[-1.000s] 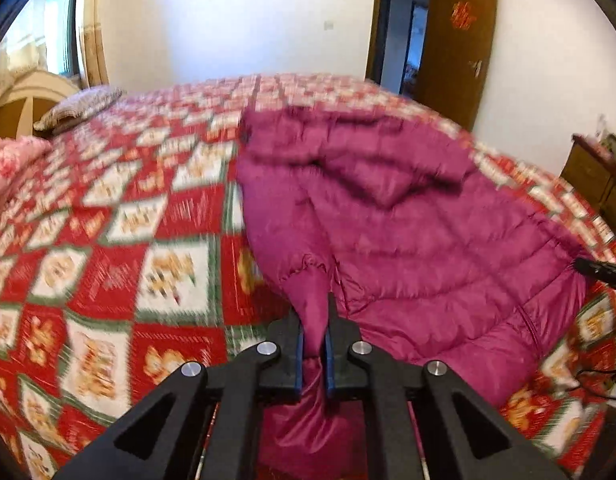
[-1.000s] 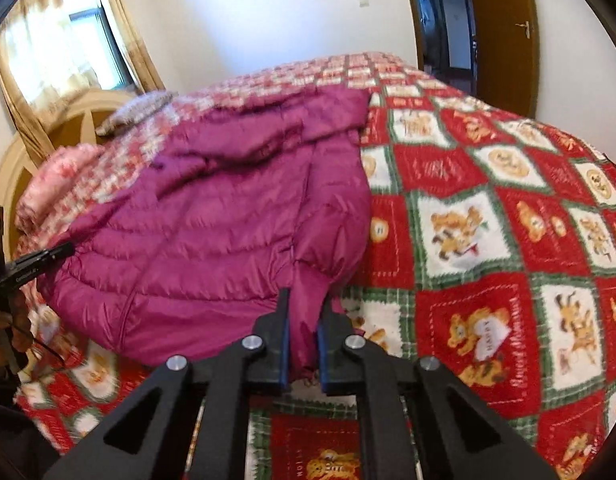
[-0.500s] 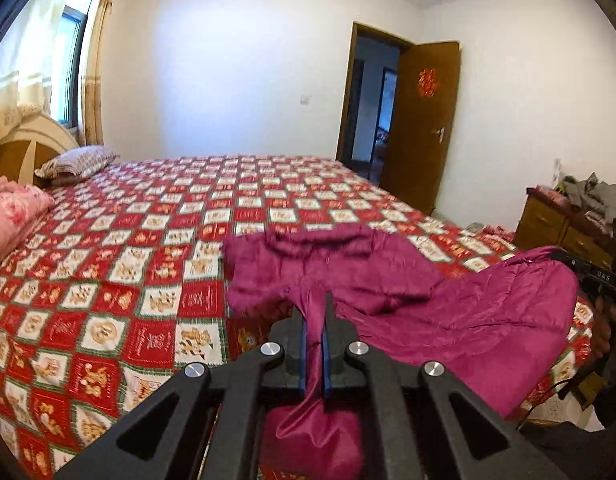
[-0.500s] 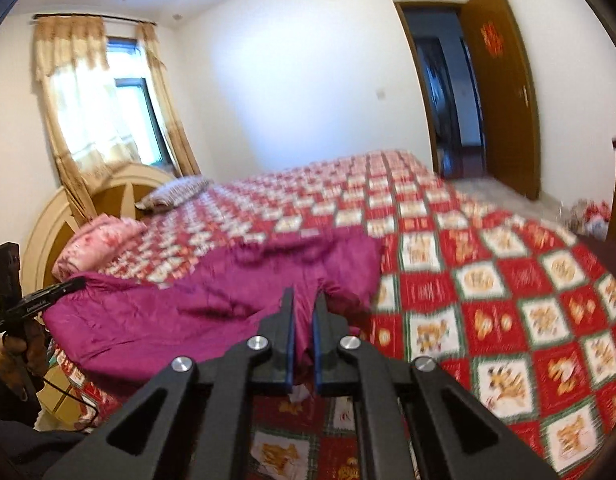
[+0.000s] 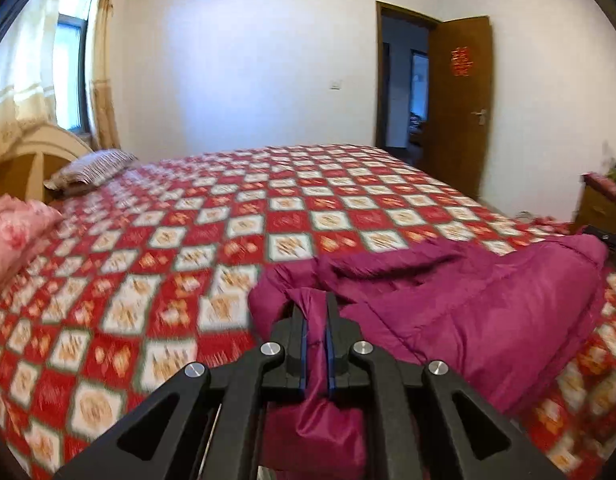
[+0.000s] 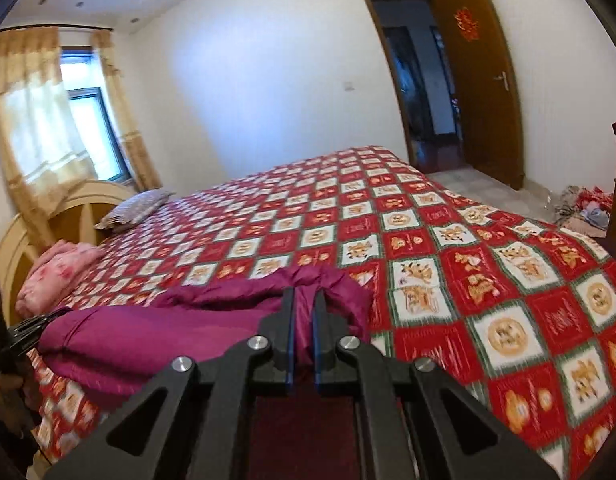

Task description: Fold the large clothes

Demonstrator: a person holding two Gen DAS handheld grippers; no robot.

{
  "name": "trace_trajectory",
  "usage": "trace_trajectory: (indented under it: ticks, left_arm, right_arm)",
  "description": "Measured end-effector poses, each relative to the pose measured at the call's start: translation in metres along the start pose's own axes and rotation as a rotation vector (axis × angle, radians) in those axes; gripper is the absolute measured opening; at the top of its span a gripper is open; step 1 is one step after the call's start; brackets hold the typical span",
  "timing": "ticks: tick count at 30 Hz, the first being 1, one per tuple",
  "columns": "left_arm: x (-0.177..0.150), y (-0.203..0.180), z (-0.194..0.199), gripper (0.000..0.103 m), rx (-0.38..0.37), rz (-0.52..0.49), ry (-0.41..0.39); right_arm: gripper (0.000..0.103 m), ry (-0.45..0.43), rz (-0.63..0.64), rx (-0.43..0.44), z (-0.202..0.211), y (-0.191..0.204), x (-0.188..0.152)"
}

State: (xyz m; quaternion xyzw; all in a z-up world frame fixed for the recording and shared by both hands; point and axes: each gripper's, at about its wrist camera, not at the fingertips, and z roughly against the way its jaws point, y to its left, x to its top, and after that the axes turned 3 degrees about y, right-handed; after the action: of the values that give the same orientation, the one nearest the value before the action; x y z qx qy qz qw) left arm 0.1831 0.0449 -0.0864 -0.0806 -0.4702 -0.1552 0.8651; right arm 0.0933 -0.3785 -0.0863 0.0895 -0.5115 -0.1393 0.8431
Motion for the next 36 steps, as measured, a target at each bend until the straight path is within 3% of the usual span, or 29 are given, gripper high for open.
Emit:
trace_trajectory:
  ticks: [3,5,6,7,9,15,20,21,23,24,25,29,32,36]
  left_arm:
    - [0.013,0.008,-0.038,0.011,0.031,0.01,0.039]
    - [0.017,0.021,-0.058,0.018,0.047,0.059,0.062]
    - [0.018,0.025,-0.065,0.031,0.069,0.075,0.066]
    - [0.021,0.033,-0.071,0.053,0.119,0.097,0.062]
    - [0.024,0.046,-0.074,0.081,0.184,0.135,0.03]
    - [0.033,0.069,-0.083,0.083,0.342,0.221,0.009]
    - [0.04,0.055,-0.087,0.083,0.41,0.176,-0.024]
    - [0.042,0.05,-0.091,0.083,0.434,0.157,-0.02]
    - [0.045,0.043,-0.097,0.083,0.488,0.14,-0.012]
    - [0.046,0.041,-0.099,0.083,0.505,0.142,-0.01]
    - [0.048,0.039,-0.1,0.083,0.508,0.15,-0.007]
    - [0.05,0.021,-0.092,0.083,0.457,0.15,-0.026]
    - [0.049,-0.005,-0.095,0.084,0.423,0.1,-0.023]
    - [0.046,-0.033,-0.116,0.084,0.399,0.068,-0.003]
  right_arm:
    - [0.008,0.019,-0.016,-0.024,-0.034,-0.004,0.014]
    - [0.008,0.041,-0.021,-0.036,-0.051,-0.005,0.02]
    - [0.008,0.052,-0.028,-0.04,-0.062,-0.006,0.023]
    - [0.008,0.063,-0.032,-0.045,-0.07,-0.007,0.025]
    - [0.008,0.089,-0.036,-0.058,-0.09,-0.007,0.028]
    - [0.008,0.15,-0.046,-0.126,-0.144,-0.005,0.033]
    - [0.009,0.162,-0.071,-0.173,-0.18,-0.006,0.037]
    - [0.014,0.165,-0.085,-0.178,-0.185,-0.009,0.038]
    - [0.043,0.163,-0.115,-0.217,-0.19,-0.014,0.039]
    - [0.068,0.144,-0.12,-0.233,-0.189,-0.013,0.041]
    - [0.074,0.108,-0.119,-0.238,-0.182,-0.012,0.042]
    - [0.074,0.083,-0.025,-0.243,-0.169,0.011,0.044]
    - [0.073,0.091,0.061,-0.184,-0.164,0.045,0.042]
    - [0.064,0.144,0.187,-0.071,-0.187,0.104,0.03]
